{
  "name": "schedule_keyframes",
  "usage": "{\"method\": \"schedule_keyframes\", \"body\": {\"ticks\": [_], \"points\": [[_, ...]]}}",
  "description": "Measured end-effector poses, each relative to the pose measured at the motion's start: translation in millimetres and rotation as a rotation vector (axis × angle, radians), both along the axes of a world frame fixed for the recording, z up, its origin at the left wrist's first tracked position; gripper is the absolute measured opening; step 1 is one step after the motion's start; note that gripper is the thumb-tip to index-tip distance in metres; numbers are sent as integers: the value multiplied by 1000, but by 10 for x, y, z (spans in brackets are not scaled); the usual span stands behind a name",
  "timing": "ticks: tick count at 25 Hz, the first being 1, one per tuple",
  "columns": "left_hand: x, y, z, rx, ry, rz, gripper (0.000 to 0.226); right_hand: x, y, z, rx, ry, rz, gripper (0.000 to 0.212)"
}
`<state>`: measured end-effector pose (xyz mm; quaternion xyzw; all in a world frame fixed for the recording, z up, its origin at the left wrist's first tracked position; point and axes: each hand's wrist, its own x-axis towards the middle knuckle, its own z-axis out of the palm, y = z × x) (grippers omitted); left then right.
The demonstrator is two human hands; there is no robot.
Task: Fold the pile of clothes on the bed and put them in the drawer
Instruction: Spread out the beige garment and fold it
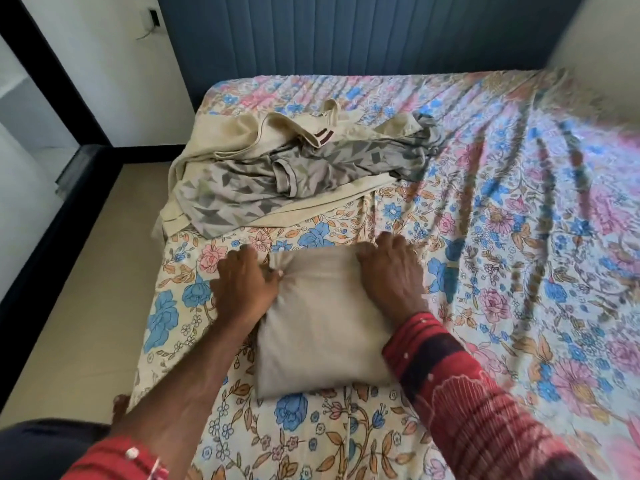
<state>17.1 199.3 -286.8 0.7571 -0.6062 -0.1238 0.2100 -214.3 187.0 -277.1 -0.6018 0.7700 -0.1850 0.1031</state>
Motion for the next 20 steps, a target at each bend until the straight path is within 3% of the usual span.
{"method": "schedule_keyframes", "body": {"ticks": [4, 6, 9, 11, 13, 16, 18, 20], "points": [[96, -132, -29, 146, 94, -14, 60, -138, 42, -183, 137, -44, -167, 87], [80, -197, 76, 244, 257, -21, 61, -189, -4, -134, 216, -226, -96, 69], [12, -282, 296, 411, 367, -79, 30, -215, 63, 37, 140, -814, -18, 19], [-14, -351, 496, 471, 535, -147, 14, -294, 177, 235, 19, -1134, 31, 14], [-55, -398, 730, 433, 775, -218, 21, -386, 249, 511, -127, -1307, 126, 11], [-144, -451, 1092, 127, 990, -385, 28, -462, 367, 996, -387, -1292, 273, 16], [-81, -512, 1205, -21, 1017, -483, 31, -402, 553, 1236, -535, -1075, 379, 25], [154, -514, 1151, -21, 984, -451, 46, -181, 806, 1230, -581, -769, 565, 27]]}}
